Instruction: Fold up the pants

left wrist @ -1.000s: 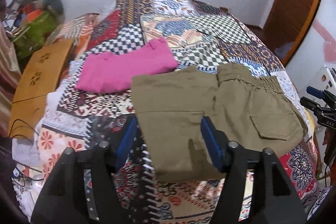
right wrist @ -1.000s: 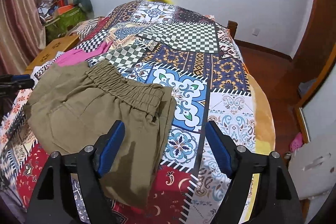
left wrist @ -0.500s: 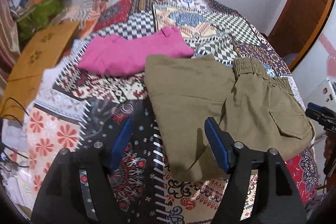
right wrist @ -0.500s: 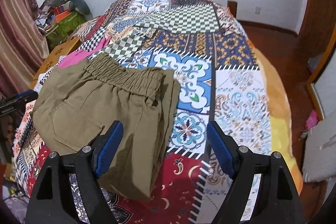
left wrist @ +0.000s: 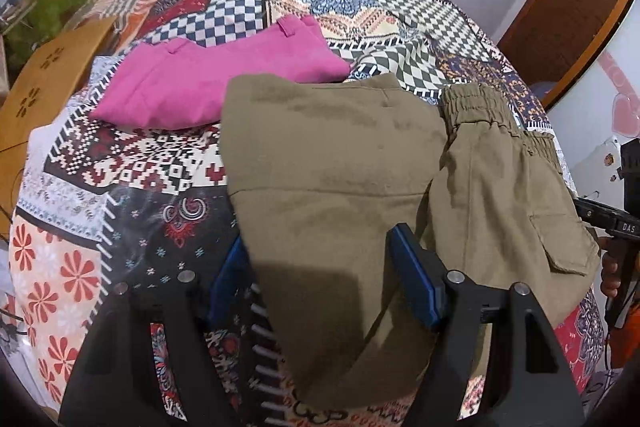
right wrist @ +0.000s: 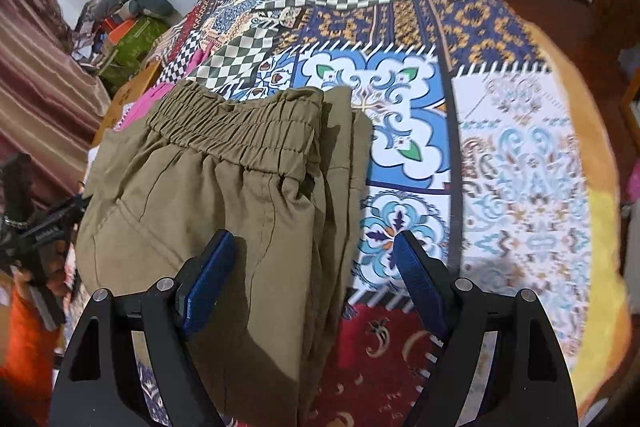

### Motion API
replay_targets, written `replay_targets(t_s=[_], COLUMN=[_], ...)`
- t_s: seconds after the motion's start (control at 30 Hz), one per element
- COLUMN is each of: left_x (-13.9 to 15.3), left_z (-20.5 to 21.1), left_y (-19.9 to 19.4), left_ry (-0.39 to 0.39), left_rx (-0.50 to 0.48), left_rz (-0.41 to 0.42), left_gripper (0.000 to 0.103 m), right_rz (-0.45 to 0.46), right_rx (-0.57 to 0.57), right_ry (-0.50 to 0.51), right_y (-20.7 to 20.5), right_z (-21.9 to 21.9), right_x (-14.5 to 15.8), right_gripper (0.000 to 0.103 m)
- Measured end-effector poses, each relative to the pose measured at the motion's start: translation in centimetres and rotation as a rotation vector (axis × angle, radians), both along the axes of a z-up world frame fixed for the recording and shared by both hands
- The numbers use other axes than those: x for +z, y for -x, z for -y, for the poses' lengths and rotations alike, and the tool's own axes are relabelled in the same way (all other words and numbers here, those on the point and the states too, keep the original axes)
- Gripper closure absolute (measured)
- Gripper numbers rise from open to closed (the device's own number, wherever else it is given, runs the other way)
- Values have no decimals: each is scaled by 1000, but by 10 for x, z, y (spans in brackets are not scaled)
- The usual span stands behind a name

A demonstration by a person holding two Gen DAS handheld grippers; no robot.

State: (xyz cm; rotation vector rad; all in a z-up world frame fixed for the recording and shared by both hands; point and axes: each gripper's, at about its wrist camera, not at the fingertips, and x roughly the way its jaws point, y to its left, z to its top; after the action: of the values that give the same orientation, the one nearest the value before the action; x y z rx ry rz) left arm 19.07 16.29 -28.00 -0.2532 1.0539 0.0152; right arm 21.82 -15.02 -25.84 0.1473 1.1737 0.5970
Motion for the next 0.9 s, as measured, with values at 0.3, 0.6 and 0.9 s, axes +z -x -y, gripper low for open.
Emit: replay_targets(t_s=[0.3,0.6,0.9], left_x=[-3,8,12], left_z=[3,6,10], left_y=[-8,6,-1], left_ry=[21,41,47], left_rx=[-18,-35,-51], left_rz=[0,12,22], left_gripper=[32,53,63], right_rz=[-24,-38,-68], right_rx=[49,91,92], right_ry=[-79,-111,-139], right_y=[-2,8,2], right_z=[3,6,6], right_x=[-5,2,-5], right_gripper=[31,52,53])
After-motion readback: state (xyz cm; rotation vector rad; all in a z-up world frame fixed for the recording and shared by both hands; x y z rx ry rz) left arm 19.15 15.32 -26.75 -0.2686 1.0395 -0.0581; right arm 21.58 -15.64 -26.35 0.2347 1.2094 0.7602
